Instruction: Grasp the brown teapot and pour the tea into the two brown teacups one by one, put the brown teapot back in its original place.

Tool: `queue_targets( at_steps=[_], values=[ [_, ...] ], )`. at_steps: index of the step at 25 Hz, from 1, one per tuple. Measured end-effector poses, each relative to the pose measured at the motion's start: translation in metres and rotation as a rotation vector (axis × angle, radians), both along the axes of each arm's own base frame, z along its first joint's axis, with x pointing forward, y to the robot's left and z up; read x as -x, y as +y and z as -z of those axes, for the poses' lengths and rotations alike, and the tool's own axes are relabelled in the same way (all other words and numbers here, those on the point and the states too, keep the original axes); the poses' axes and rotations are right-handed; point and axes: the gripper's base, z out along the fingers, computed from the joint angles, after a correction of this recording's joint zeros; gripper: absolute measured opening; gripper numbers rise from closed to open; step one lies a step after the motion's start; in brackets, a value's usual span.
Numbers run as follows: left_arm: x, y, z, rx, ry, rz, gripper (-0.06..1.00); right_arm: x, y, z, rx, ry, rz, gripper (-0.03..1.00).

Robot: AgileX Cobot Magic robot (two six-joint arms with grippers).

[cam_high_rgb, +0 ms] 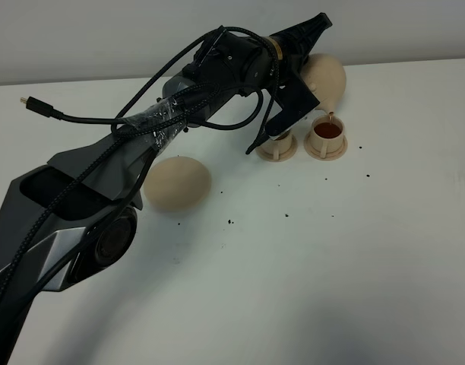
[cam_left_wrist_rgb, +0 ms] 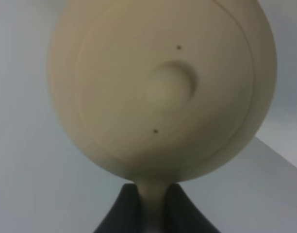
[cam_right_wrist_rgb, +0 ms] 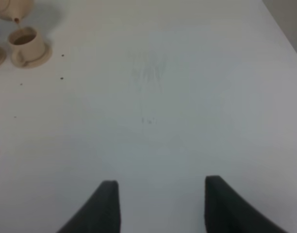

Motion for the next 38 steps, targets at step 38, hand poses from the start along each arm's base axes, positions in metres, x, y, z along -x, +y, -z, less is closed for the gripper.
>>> queue_targets(
  at_steps=[38],
  values=[
    [0.016, 0.028, -0.039, 0.258, 0.385, -0.409, 0.16, 0.000, 0.000, 0.000, 0.001, 0.000, 0.000, 0.43]
  ],
)
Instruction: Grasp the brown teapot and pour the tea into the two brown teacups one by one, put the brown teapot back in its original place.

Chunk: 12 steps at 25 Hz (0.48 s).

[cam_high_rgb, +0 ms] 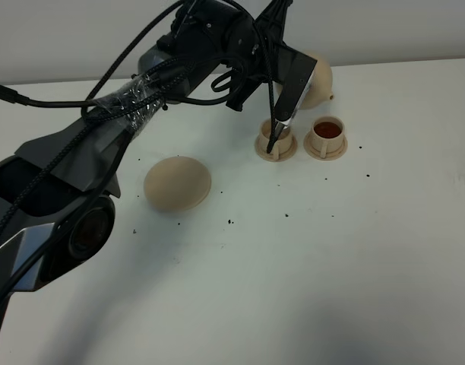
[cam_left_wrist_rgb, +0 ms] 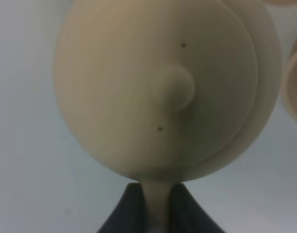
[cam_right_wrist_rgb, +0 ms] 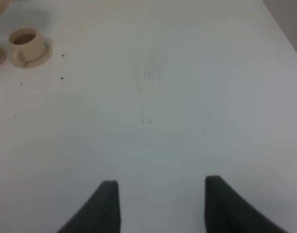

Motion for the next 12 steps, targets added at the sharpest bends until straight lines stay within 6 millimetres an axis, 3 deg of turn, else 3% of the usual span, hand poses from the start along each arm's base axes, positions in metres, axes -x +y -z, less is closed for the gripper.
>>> queue_targets(
  at_steps=[5, 12],
  values=[
    [0.018, 0.005, -0.027, 0.067, 0.140, -0.138, 0.16, 0.000, 0.000, 0.000, -0.001, 0.000, -0.001, 0.43],
    [0.045, 0.002, -0.028, 0.082, 0.369, -0.361, 0.16, 0.000, 0.000, 0.000, -0.006, 0.000, -0.003, 0.43]
  ],
)
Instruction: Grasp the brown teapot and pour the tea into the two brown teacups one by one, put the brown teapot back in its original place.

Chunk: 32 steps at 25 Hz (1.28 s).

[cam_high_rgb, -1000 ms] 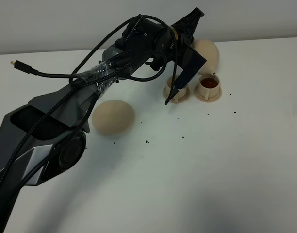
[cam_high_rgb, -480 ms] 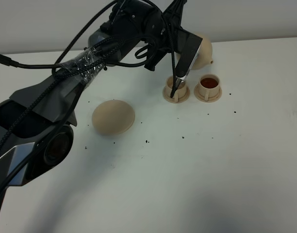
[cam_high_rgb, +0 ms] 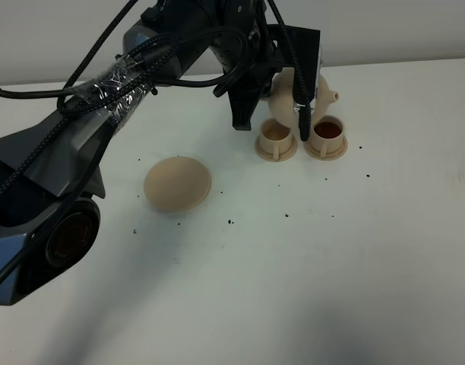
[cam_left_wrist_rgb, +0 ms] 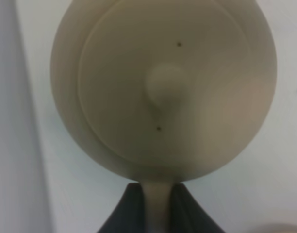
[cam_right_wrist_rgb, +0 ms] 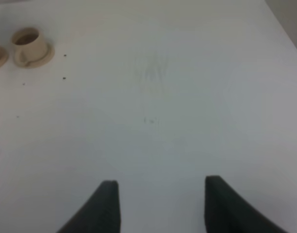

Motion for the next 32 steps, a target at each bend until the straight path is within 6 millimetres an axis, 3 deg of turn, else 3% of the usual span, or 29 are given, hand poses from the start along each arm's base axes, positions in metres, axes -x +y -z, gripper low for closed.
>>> queue_targets(
  at_steps=[7, 16, 23, 32],
  values=[
    [0.015, -0.004, 0.004, 0.045, 0.149, -0.273, 0.16, 0.000, 0.000, 0.000, 0.000, 0.000, 0.000, 0.43],
    [0.021, -0.016, 0.012, 0.156, 0.239, -0.489, 0.16, 0.000, 0.000, 0.000, -0.001, 0.000, -0.001, 0.43],
    [0.024, -0.028, 0.042, 0.179, 0.343, -0.576, 0.16, 0.000, 0.000, 0.000, -0.002, 0.000, -0.002, 0.43],
    [0.027, -0.032, 0.043, 0.182, 0.352, -0.590, 0.16, 0.000, 0.000, 0.000, -0.004, 0.000, -0.002, 0.43]
  ],
)
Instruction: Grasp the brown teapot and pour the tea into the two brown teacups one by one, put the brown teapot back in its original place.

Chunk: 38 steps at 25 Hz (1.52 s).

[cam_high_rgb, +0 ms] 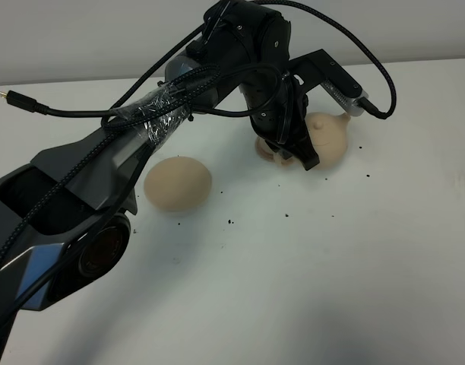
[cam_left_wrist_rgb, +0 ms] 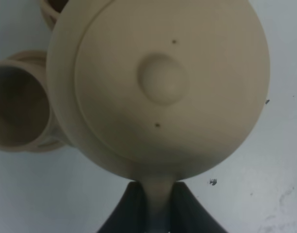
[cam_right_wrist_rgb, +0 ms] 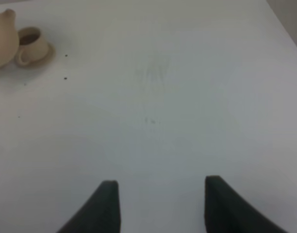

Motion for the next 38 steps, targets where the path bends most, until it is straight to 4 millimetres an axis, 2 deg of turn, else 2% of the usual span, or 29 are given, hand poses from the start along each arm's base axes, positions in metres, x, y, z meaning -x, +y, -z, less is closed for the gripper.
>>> queue_targets(
  at_steps=[5, 9, 13, 21, 26, 32, 38],
  values=[
    [0.000, 0.003, -0.009, -0.023, -0.042, 0.041, 0.16, 0.000, 0.000, 0.000, 0.001, 0.000, -0.001, 0.43],
    [0.000, 0.009, -0.027, -0.038, -0.098, 0.082, 0.16, 0.000, 0.000, 0.000, 0.001, 0.000, -0.001, 0.43],
    [-0.006, 0.023, -0.041, -0.027, -0.117, 0.088, 0.16, 0.000, 0.000, 0.000, 0.001, 0.000, -0.001, 0.43],
    [-0.023, 0.084, -0.036, -0.096, -0.063, 0.082, 0.16, 0.000, 0.000, 0.000, 0.000, 0.000, 0.000, 0.43],
    [-0.036, 0.113, -0.039, -0.113, -0.079, 0.117, 0.16, 0.000, 0.000, 0.000, 0.000, 0.000, 0.000, 0.43],
    [-0.045, 0.132, -0.035, -0.148, -0.083, 0.189, 0.16, 0.000, 0.000, 0.000, 0.001, 0.000, 0.000, 0.43],
    [-0.053, 0.136, -0.015, -0.242, -0.097, 0.255, 0.16, 0.000, 0.000, 0.000, 0.001, 0.000, 0.000, 0.43]
  ],
)
